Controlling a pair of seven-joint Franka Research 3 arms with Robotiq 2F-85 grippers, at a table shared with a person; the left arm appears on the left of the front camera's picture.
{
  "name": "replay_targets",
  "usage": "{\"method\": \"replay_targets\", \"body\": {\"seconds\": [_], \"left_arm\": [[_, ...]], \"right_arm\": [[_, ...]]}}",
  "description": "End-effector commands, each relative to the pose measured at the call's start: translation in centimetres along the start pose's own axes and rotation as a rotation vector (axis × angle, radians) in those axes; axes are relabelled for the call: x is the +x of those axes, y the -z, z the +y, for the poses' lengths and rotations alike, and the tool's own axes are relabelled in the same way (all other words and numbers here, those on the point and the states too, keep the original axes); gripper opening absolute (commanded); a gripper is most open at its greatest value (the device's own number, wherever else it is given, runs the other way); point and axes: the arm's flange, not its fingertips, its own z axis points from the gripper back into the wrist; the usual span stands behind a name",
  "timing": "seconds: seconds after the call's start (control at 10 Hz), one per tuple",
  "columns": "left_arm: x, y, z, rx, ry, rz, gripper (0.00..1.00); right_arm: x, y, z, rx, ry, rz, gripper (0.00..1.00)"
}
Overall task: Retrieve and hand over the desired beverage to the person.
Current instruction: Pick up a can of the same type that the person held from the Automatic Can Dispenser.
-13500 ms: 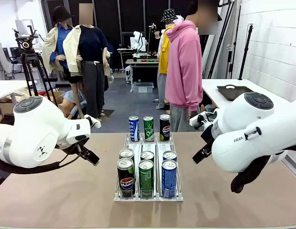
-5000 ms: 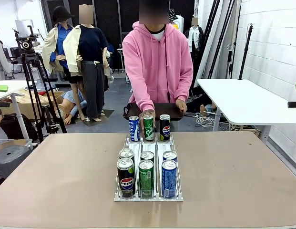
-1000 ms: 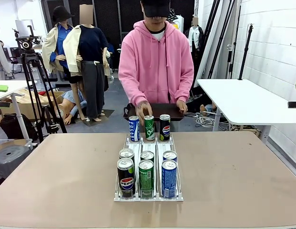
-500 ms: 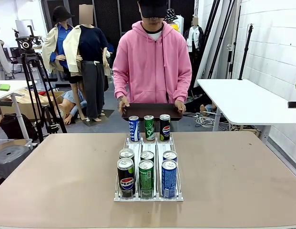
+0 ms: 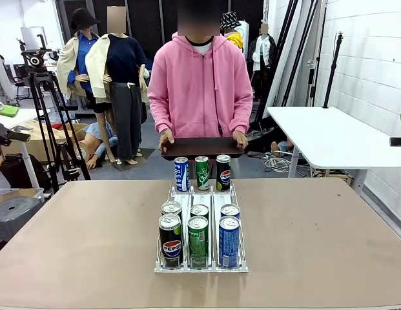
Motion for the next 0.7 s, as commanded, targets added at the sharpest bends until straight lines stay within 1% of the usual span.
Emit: {"method": "replay_targets", "body": {"seconds": [0.0,0.2,0.4,0.6], "left_arm": [[-0.8,2.3,-3.3,0.036,0.068,0.102,1.00],[-1.1,5.8,-7.5,0.113,0.159,0.183,1.00],[-0.1,9.1,-8.9,0.168,0.158,0.237,1.00],[-0.2,13.2,-10.5,0.236,0.203,0.263,1.00]], "right_arm": [[-0.1,0.0,-0.1,0.014,-0.003,0.000,1.00],[-0.1,0.0,-0.1,0.014,-0.003,0.000,1.00],[-0.1,0.0,-0.1,0.014,-0.003,0.000,1.00],[-0.1,0.0,-0.1,0.014,-0.003,0.000,1.00]]}}
